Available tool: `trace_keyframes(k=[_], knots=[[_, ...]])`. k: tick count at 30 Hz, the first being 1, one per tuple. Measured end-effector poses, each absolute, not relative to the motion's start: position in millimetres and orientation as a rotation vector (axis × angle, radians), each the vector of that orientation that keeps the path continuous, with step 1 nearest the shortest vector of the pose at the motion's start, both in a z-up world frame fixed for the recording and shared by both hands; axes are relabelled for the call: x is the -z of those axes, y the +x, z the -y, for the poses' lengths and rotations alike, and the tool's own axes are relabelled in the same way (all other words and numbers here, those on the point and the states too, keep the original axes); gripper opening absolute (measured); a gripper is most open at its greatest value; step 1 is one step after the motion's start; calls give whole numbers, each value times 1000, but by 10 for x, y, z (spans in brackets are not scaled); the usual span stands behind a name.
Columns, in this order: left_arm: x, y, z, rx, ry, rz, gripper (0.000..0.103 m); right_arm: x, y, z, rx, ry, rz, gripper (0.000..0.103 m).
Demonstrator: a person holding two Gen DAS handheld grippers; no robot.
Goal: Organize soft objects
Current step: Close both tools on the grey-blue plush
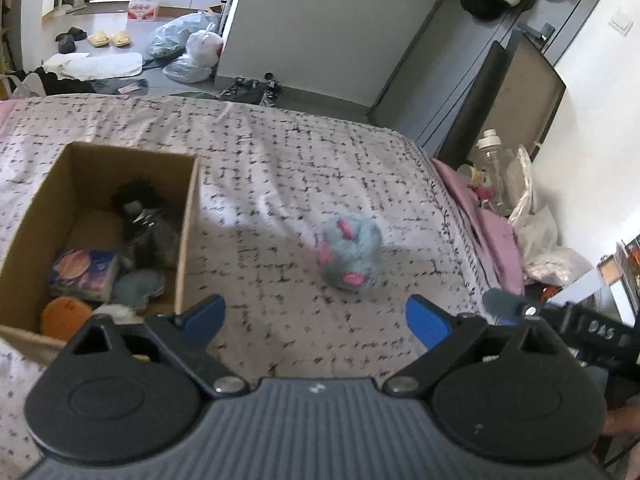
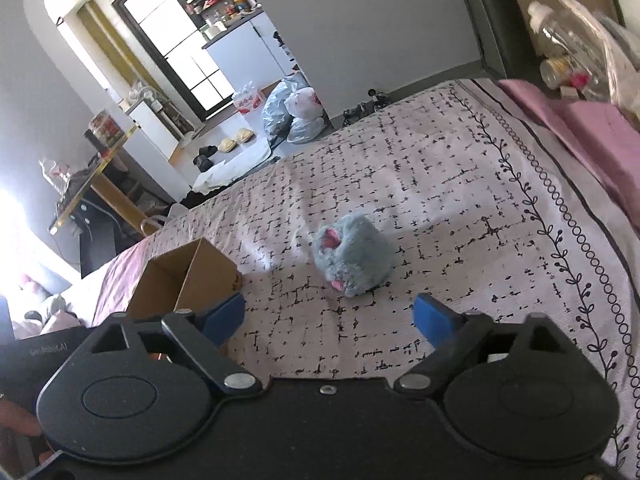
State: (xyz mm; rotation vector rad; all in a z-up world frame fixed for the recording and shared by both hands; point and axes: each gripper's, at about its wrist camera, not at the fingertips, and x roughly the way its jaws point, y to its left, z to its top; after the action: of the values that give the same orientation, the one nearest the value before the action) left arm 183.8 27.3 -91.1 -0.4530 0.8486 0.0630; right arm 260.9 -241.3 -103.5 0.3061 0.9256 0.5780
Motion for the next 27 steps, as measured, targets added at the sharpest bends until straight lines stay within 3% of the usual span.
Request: trace_keyframes(k=[3, 5, 23, 27], knots=[[950, 2001, -245, -52, -477, -845, 84, 1117, 2727, 2432, -580, 343, -951, 71], [984, 2105, -231, -40, -494, -851, 80, 1167, 2808, 2446, -580, 367, -966, 68], [1504, 3050, -299, -43, -655, -950, 41, 1539, 3639, 2168, -580, 470, -1089, 56], [1631, 3213, -341, -39, -710, -968, 39, 1649, 3765, 2088, -577, 500, -1122, 54]])
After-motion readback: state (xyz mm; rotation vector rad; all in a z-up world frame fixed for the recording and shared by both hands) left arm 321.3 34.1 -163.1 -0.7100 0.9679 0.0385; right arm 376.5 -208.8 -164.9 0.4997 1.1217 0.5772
